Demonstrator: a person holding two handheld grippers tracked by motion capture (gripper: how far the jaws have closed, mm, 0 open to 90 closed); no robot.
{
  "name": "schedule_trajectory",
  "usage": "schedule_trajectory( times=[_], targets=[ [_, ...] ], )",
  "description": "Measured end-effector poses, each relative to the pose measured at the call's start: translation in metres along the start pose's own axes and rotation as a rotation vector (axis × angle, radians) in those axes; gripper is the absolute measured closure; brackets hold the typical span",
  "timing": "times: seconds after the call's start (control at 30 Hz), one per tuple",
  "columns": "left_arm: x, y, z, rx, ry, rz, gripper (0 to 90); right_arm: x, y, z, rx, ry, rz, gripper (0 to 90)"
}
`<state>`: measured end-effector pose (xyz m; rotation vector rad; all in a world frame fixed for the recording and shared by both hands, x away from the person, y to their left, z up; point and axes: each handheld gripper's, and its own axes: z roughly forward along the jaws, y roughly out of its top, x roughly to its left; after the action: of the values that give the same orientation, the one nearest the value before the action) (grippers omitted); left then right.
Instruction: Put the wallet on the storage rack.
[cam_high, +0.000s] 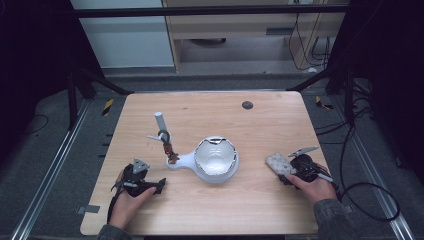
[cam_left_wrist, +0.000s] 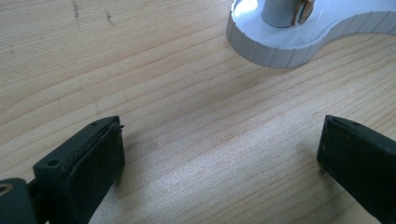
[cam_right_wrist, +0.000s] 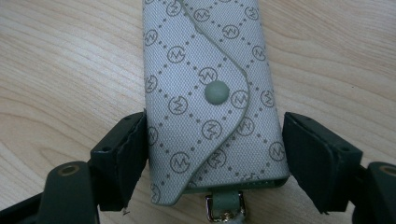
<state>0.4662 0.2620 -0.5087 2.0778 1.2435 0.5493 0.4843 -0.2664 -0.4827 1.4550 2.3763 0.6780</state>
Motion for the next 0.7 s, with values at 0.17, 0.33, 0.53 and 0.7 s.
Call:
schedule_trajectory(
  times=[0.17,0.33,0.53,0.7],
  targets=[
    [0.0,0.0,0.0,-0.002,-0.001,-0.001,0.0,0.001,-0.001,0.0,0.007,-0.003,-0.02,29.1],
    [0.0,0.0,0.0,0.0,-0.001,0.004,0.0,0.005,0.002,-0.009,0.013,0.0,-0.067,31.7],
    [0.0,0.0,0.0,0.0,-0.003,0.003,0.0,0.017,0.014,-0.03,0.004,0.002,-0.135,31.7],
    [0.002,0.001,0.001,-0.001,-0.018,0.017,0.0,0.035,0.034,-0.056,-0.02,-0.003,-0.211,31.8]
  ],
)
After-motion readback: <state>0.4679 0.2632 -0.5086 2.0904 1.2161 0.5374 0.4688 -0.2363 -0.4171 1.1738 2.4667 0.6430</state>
